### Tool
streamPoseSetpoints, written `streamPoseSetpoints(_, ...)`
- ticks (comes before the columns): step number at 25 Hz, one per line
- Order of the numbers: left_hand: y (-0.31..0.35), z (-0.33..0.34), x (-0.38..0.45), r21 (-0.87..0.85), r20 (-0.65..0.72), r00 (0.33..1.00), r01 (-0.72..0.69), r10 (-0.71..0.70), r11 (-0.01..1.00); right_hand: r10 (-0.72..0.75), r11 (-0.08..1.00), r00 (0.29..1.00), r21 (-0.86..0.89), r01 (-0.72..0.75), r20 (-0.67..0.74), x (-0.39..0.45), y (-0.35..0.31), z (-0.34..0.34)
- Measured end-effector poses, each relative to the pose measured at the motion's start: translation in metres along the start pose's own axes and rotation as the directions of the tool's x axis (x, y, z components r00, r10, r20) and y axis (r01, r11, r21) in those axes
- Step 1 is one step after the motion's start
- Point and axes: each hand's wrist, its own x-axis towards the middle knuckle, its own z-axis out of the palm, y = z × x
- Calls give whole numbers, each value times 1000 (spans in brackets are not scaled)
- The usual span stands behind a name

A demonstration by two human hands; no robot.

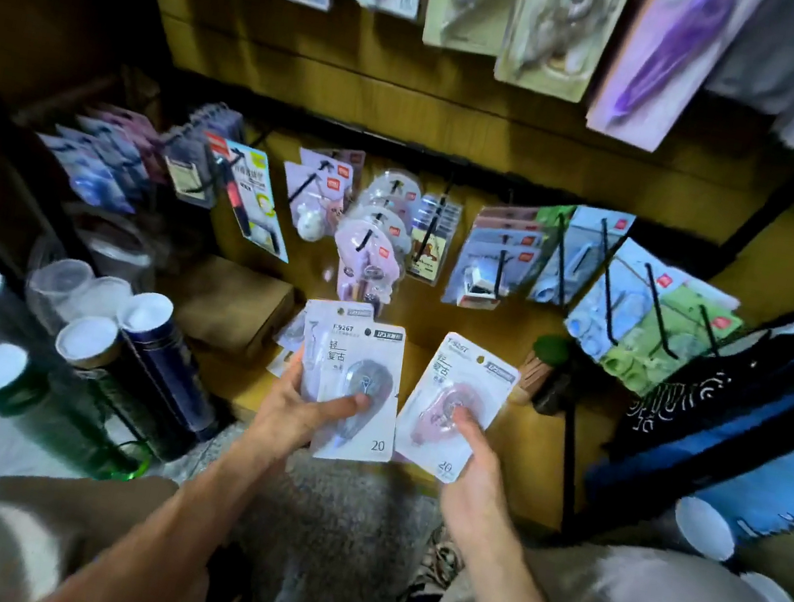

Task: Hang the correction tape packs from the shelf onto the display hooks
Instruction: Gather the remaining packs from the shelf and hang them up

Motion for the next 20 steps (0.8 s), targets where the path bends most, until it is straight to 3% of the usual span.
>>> streamPoseSetpoints(5, 79, 13, -35, -58, -61, 976, -214, 211, 975, -239, 971, 970, 17, 240, -46, -41, -79, 51)
streamPoseSetpoints(8, 122, 34, -47, -143, -91, 953, -301, 290, 943, -370, 928, 928, 66, 367, 43, -63, -131, 75)
streamPoseSetpoints(12, 156, 66, -57, -104, -38, 927, -376, 374, 921, -322, 926, 912, -117, 360, 252, -88, -158, 106)
streamPoseSetpoints(17, 182, 92, -69, -66, 72, 879, -468, 472, 881, -302, 939, 915, -80, 334, 267, -93, -180, 119)
streamPoseSetpoints(20, 189, 95, -74, -55, 163, 906, -388, 392, 920, -317, 940, 915, -48, 339, 250, -91, -195, 119)
